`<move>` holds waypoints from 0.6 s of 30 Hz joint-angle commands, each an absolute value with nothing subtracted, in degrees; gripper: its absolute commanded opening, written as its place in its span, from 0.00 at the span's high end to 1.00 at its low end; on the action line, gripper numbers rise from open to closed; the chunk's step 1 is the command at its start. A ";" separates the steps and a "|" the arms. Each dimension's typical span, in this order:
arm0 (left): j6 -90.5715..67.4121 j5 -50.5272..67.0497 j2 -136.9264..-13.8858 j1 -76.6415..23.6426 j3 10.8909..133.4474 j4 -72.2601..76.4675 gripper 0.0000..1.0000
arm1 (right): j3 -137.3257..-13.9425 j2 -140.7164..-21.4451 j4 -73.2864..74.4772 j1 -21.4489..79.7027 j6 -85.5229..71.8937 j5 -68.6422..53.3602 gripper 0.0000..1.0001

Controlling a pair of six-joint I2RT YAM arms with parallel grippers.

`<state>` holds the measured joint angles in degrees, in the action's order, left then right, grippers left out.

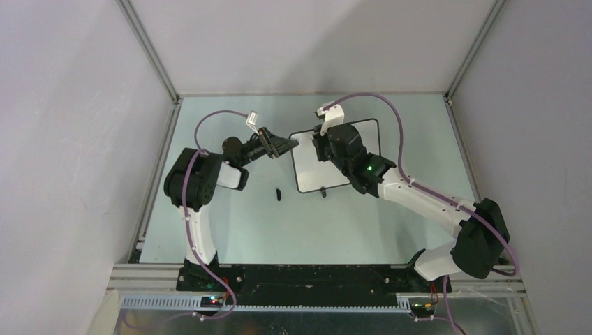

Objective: Write a sentence on the whiteboard

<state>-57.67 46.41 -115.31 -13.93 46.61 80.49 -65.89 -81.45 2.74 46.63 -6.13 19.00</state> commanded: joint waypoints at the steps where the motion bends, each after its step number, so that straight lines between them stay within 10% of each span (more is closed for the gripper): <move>1: -57.97 46.02 -116.05 -13.27 47.81 83.44 0.43 | -68.97 -82.18 1.31 46.69 -5.28 18.83 1.00; 18: -61.48 45.86 -117.27 -12.10 47.86 87.61 0.62 | -69.87 -83.99 1.44 47.75 -5.22 17.51 1.00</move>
